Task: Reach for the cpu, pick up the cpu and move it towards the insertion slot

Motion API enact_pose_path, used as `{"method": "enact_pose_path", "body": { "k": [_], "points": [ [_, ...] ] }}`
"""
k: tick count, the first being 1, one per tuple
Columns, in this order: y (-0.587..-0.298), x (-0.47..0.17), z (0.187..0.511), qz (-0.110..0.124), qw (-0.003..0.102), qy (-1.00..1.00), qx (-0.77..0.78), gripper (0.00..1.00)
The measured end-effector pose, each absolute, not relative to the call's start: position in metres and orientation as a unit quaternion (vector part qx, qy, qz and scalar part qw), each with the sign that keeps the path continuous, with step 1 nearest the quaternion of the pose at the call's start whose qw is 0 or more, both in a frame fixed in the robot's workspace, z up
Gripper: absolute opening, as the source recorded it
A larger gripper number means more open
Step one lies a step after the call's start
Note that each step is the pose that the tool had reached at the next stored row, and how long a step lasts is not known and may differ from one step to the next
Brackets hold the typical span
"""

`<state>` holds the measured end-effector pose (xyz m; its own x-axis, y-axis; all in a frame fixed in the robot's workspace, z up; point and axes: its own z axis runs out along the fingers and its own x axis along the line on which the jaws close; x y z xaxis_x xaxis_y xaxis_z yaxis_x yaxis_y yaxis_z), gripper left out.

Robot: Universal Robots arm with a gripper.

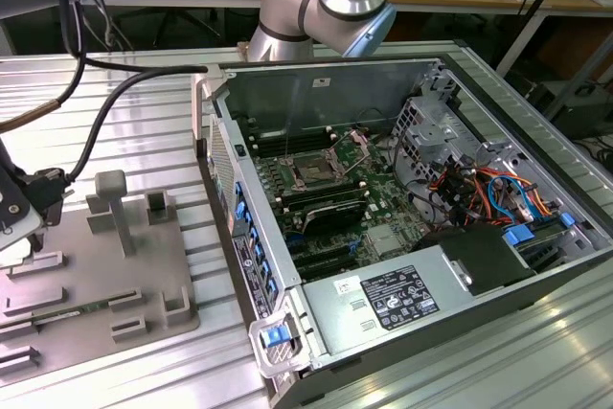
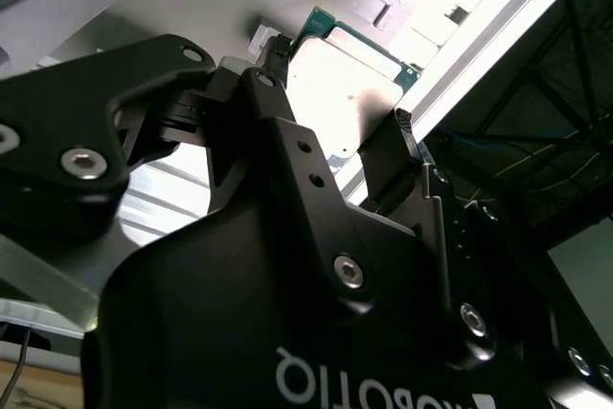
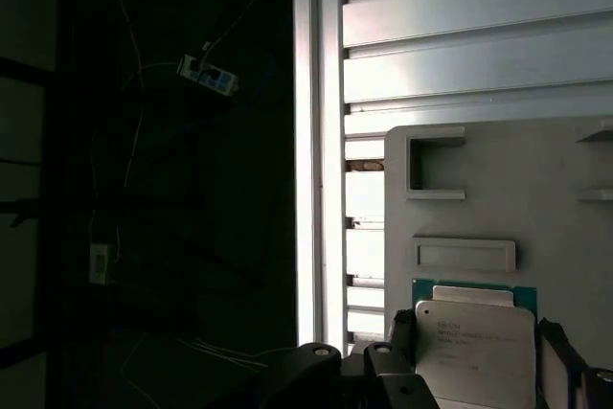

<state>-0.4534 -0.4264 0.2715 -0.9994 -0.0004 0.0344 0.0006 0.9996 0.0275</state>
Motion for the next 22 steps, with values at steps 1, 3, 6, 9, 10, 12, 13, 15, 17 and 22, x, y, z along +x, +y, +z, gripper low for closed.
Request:
{"method": "enact_pose_path", "body": {
  "k": [1,3,6,9,10,12,13,15,17,22],
  "points": [
    [-0.426,-0.453,0.272,-0.014,0.017,-1.0,0.0,0.55],
    [-0.426,-0.453,0.275,-0.014,0.017,-1.0,0.0,0.55],
    [-0.426,-0.453,0.276,-0.014,0.017,-1.0,0.0,0.55],
    [-0.426,-0.453,0.278,-0.014,0.017,-1.0,0.0,0.55],
    [-0.426,-0.453,0.278,-0.014,0.017,-1.0,-0.001,0.55],
    [-0.426,-0.453,0.279,-0.014,0.017,-1.0,-0.001,0.55],
    [-0.426,-0.453,0.279,-0.014,0.017,-1.0,-0.001,0.55],
    [-0.426,-0.453,0.28,-0.014,0.017,-1.0,-0.001,0.55],
    [-0.426,-0.453,0.281,-0.014,0.017,-1.0,-0.001,0.55],
    [-0.426,-0.452,0.285,-0.014,0.017,-1.0,-0.002,0.55]
  ]
}}
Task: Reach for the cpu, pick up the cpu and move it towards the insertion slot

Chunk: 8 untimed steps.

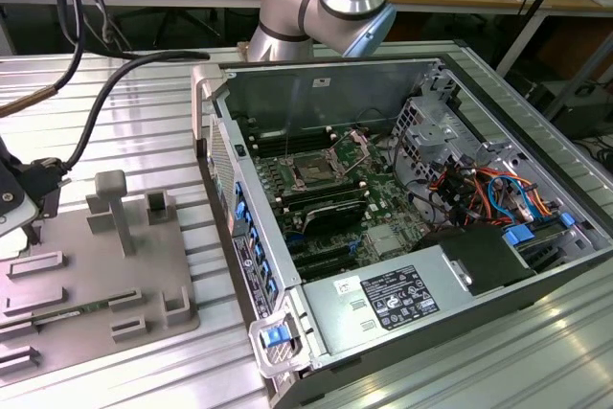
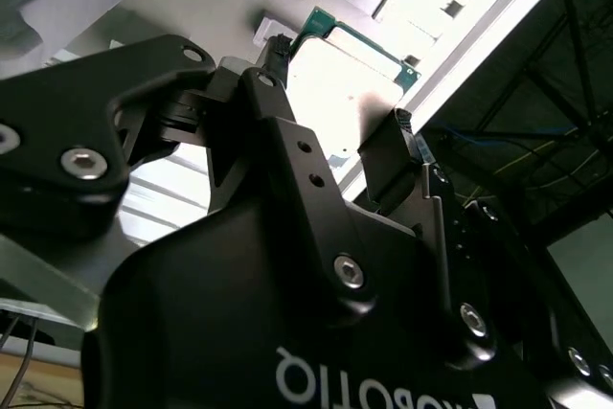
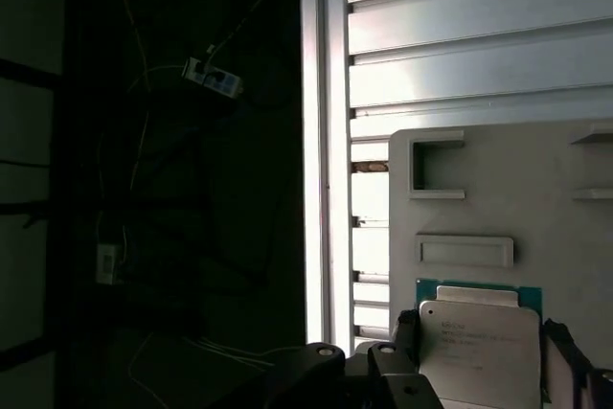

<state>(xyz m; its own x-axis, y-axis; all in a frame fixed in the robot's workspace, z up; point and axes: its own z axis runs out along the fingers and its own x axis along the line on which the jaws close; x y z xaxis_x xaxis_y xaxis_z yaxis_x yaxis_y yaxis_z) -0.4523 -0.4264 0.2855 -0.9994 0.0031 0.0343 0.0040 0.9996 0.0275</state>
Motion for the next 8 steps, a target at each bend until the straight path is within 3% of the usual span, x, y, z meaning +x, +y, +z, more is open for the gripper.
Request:
{"method": "enact_pose_path", "body": {
  "k": [8],
  "points": [
    [-0.4264,-0.4519,0.295,-0.014,0.017,-1.0,-0.002,0.55]
  ]
}}
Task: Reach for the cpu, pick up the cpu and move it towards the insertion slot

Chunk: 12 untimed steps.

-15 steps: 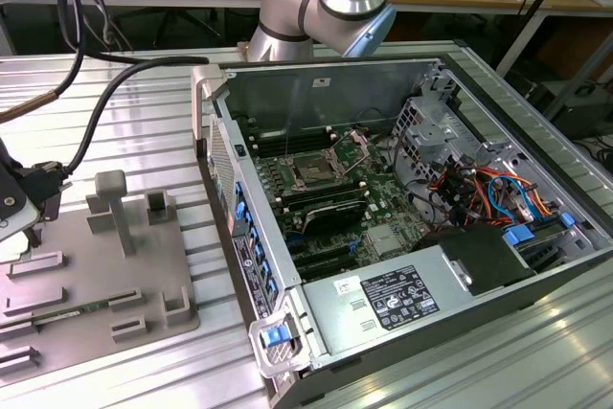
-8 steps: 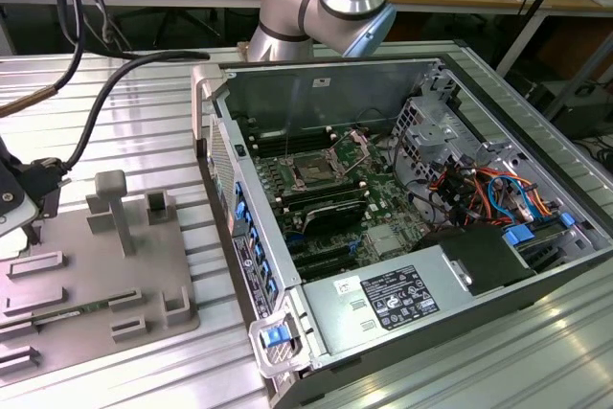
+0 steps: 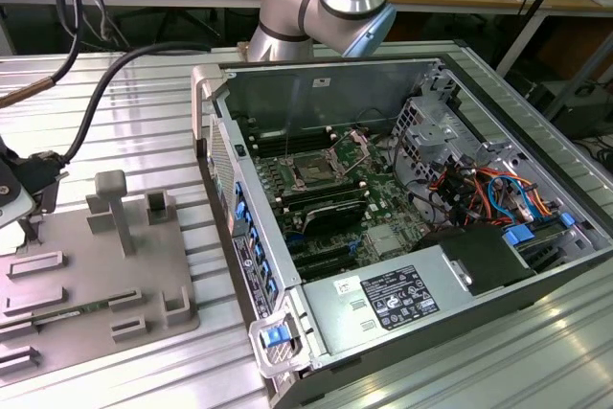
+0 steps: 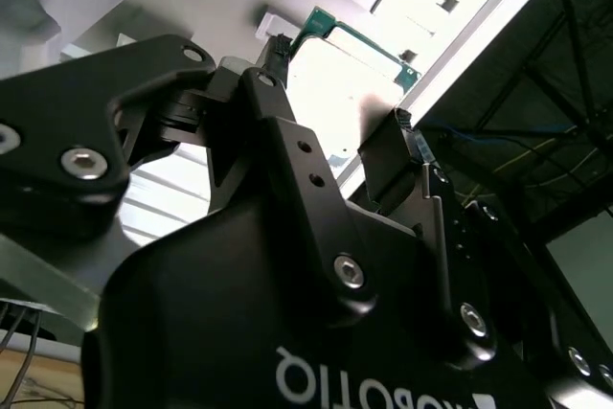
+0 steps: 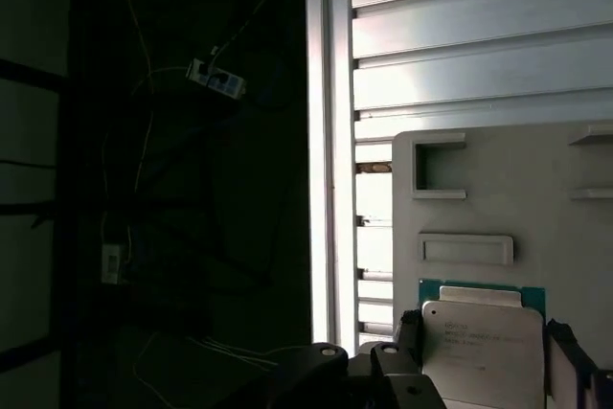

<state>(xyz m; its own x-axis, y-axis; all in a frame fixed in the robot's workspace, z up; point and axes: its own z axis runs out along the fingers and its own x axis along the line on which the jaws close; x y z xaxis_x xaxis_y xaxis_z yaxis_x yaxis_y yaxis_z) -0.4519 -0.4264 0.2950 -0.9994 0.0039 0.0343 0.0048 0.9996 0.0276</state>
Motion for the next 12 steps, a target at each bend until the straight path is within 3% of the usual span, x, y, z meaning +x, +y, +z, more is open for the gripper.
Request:
{"method": "enact_pose_path", "body": {
  "k": [12],
  "points": [
    [-0.426,-0.451,0.315,-0.014,0.017,-1.0,-0.002,0.55]
  ]
}}
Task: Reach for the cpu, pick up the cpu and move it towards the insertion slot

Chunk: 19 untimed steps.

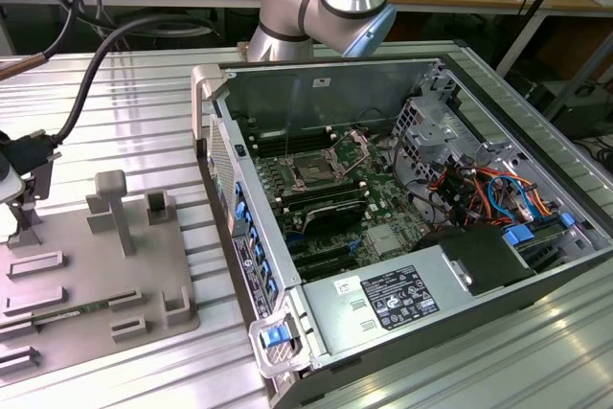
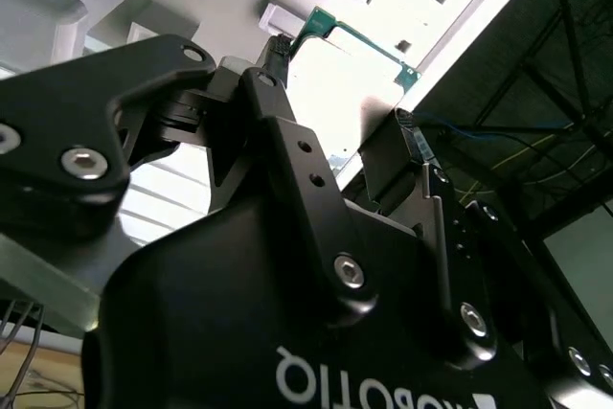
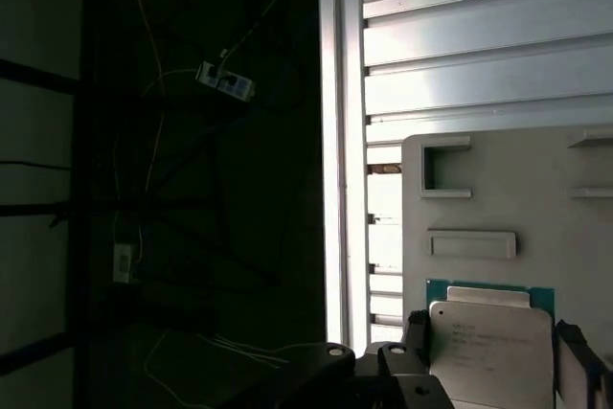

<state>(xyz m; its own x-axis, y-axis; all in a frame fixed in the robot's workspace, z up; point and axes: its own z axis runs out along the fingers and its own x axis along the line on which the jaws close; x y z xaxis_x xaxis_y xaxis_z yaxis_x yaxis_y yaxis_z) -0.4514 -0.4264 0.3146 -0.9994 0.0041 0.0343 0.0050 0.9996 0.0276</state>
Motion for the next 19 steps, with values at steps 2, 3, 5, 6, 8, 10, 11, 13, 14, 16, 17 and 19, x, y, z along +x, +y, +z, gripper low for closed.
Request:
{"method": "enact_pose_path", "body": {
  "k": [2,3,5,6,8,10,11,13,14,16,17,19],
  "points": [
    [-0.426,-0.451,0.317,-0.014,0.017,-1.0,-0.002,0.55],
    [-0.426,-0.451,0.319,-0.014,0.017,-1.0,-0.002,0.55],
    [-0.426,-0.451,0.322,-0.014,0.017,-1.0,-0.002,0.55],
    [-0.426,-0.451,0.324,-0.014,0.017,-1.0,-0.002,0.55],
    [-0.426,-0.451,0.325,-0.014,0.017,-1.0,-0.002,0.55],
    [-0.426,-0.451,0.329,-0.014,0.017,-1.0,-0.002,0.55],
    [-0.426,-0.451,0.33,-0.014,0.017,-1.0,-0.002,0.55],
    [-0.426,-0.45,0.332,-0.014,0.017,-1.0,-0.002,0.55],
    [-0.426,-0.45,0.333,-0.014,0.017,-1.0,-0.002,0.55],
    [-0.426,-0.45,0.337,-0.014,0.017,-1.0,-0.002,0.55],
    [-0.426,-0.45,0.338,-0.014,0.017,-1.0,-0.002,0.55],
    [-0.426,-0.45,0.343,-0.014,0.017,-1.0,-0.002,0.55]
  ]
}}
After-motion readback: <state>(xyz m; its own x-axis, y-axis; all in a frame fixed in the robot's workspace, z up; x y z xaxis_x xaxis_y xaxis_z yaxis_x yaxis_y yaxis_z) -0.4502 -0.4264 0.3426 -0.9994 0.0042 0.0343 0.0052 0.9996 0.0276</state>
